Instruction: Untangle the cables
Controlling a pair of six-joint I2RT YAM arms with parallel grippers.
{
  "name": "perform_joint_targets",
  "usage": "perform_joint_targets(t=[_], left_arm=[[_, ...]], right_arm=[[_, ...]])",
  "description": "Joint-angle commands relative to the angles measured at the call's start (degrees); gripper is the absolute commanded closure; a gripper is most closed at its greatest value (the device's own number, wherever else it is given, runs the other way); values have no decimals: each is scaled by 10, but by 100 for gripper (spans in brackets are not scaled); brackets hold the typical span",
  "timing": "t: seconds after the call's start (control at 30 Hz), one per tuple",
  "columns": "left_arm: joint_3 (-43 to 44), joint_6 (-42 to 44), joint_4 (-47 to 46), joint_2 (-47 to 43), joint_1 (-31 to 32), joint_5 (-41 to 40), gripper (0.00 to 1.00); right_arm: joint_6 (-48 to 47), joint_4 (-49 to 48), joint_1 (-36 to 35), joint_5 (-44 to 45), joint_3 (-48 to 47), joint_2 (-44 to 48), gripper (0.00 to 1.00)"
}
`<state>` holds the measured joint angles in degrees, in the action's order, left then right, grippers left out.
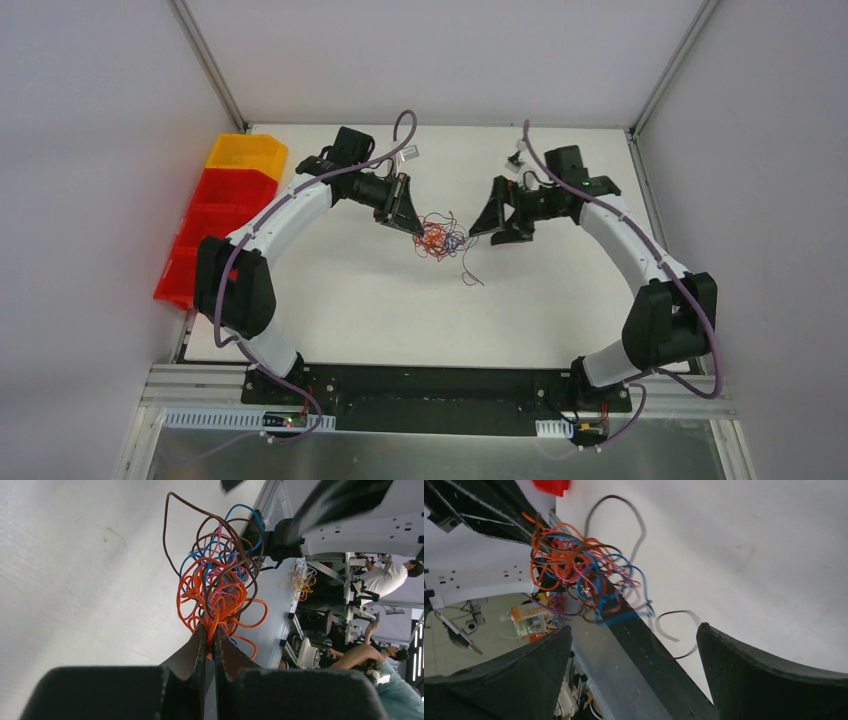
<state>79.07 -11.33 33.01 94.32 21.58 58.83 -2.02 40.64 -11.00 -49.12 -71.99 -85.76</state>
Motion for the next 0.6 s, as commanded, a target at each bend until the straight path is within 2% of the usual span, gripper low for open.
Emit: perform_joint_targets(t=[0.0, 0.17, 0.2, 0.33, 0.37, 0.43, 0.57], left_arm=[[36, -43, -33, 20, 18, 79, 100], [33, -57, -49, 27, 25, 103, 100], [33, -60, -52, 28, 26, 108, 100], [21, -64, -55, 13, 16, 117, 99], [14, -64, -55, 6, 6, 118, 98], [-1, -63, -56, -12, -24, 113, 91], [-38, -47, -55, -61, -84, 67, 53]], right_arm=[[146, -181, -100, -44, 26, 7, 1], [121, -174, -175, -35, -12, -44, 2], [119, -172, -182, -32, -18, -52, 10], [95, -148, -184, -21, -32, -54, 91], [86, -137, -179, -12, -30, -44, 100], [78, -133, -164, -5, -14, -19, 100], [78, -129, -135, -3, 8, 23, 100]])
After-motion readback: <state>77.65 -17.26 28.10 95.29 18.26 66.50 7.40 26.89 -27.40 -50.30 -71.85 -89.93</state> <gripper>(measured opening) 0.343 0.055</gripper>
